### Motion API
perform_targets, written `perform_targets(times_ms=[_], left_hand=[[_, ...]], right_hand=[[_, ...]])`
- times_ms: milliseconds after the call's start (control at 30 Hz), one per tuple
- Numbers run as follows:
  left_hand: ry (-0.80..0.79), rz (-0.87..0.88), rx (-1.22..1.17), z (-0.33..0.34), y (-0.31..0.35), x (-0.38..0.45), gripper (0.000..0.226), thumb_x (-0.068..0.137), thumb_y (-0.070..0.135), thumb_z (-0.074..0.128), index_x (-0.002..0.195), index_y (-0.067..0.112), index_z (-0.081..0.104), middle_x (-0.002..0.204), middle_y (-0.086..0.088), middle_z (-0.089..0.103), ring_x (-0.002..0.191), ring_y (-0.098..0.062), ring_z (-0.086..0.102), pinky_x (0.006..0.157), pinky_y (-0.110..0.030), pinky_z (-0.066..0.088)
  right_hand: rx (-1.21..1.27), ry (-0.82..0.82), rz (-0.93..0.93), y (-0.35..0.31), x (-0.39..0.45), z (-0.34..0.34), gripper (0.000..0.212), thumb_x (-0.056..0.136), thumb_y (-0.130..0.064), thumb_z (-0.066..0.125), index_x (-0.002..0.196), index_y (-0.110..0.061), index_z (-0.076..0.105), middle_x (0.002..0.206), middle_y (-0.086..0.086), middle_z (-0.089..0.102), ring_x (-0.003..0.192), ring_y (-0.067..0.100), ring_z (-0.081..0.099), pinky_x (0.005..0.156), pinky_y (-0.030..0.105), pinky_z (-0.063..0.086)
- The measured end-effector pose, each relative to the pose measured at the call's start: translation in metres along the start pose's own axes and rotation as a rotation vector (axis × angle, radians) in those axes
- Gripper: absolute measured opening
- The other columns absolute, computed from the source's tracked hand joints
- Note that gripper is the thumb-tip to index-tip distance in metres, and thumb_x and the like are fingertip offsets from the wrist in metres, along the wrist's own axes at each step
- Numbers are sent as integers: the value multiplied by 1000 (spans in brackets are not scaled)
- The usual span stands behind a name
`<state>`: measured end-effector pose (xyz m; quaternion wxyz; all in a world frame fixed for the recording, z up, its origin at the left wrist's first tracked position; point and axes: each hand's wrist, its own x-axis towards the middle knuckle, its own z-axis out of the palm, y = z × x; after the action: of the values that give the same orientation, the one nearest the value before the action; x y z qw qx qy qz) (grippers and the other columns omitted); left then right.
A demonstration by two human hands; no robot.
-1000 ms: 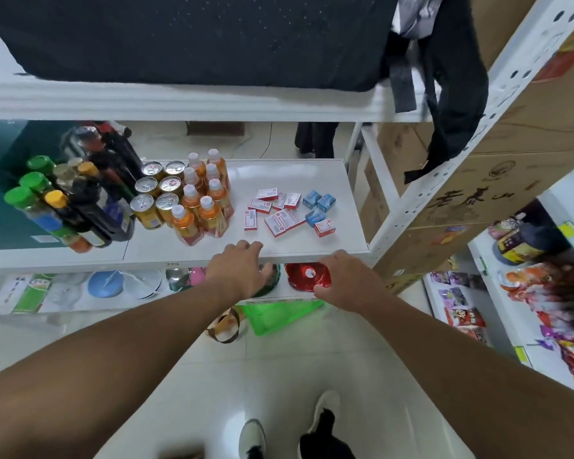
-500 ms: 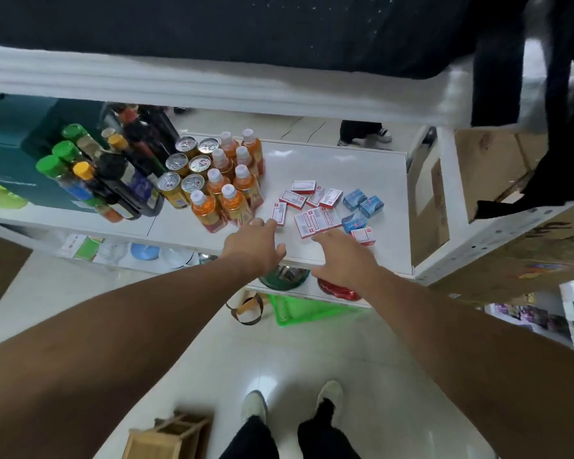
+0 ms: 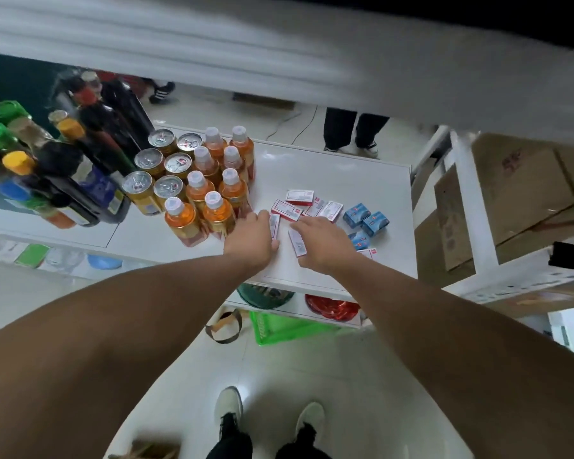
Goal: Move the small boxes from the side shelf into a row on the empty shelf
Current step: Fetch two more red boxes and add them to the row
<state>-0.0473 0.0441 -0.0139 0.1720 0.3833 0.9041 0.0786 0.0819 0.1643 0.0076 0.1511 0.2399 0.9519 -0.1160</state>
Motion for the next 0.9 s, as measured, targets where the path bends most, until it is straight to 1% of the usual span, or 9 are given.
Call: perform_targets(times_ms=[100,167,233,367,467,567,667,800,900], left_hand=[[66,-39,-22,10,4,8,63,103,46,68,154,19,43,147,-9,57,132,-32,55,106,-47,54],[87,-60,-39,13,9,9,58,102,39,70,151,18,47,144,-8,59,130,-32,56,104,-45,54],[103,-77,-69,15,10,8,53,101,32,73,147,17,52,140,-9,62,125,-31,60,102,-43,55],[100,-100,-142,14,5,1,48,96,25,78,140,15,61,131,-7,66,115,-28,64,97,-41,60],[98,-98,-150,10,2,-12,48,97,28,77,141,18,62,131,-5,65,116,-27,63,98,-43,61],[84,-87,-137,-1,2,-30,46,95,31,76,138,19,64,130,-4,66,117,-28,63,98,-47,62],[84,-57,-97,-16,5,-50,45,90,32,78,132,20,67,122,-4,70,110,-27,66,90,-47,64],[63,-15,-19,-42,12,-81,36,88,26,76,123,17,71,112,-6,70,97,-26,66,81,-44,63],[48,40,-2,-59,23,-103,28,85,23,72,112,18,72,103,-6,70,89,-25,63,73,-42,59]], right_hand=[[-44,52,-19,2,14,8,82,83,-41,80,157,-27,46,163,-3,45,149,26,39,114,52,44],[-103,110,-57,1,18,10,72,83,-40,80,150,-25,56,154,-3,56,143,26,44,112,49,46],[-119,135,-86,0,19,12,69,83,-37,82,147,-24,58,149,-2,60,141,26,46,114,48,44],[-104,113,-122,-2,12,9,78,82,-38,83,152,-23,51,146,3,57,138,29,47,116,46,38],[-41,109,-111,-3,1,0,74,86,-38,80,151,-20,52,145,4,54,134,28,49,109,43,44],[71,107,-72,-4,-19,-11,73,87,-36,80,151,-20,50,145,3,50,133,26,49,102,42,50],[131,106,-36,-1,-46,-25,71,87,-35,79,149,-18,52,144,4,50,134,26,49,99,42,52],[132,70,19,8,-85,-41,72,85,-41,77,149,-16,53,143,7,55,136,30,49,108,49,50],[149,68,72,14,-118,-46,65,85,-40,75,143,-16,57,135,6,58,129,30,51,103,48,52]])
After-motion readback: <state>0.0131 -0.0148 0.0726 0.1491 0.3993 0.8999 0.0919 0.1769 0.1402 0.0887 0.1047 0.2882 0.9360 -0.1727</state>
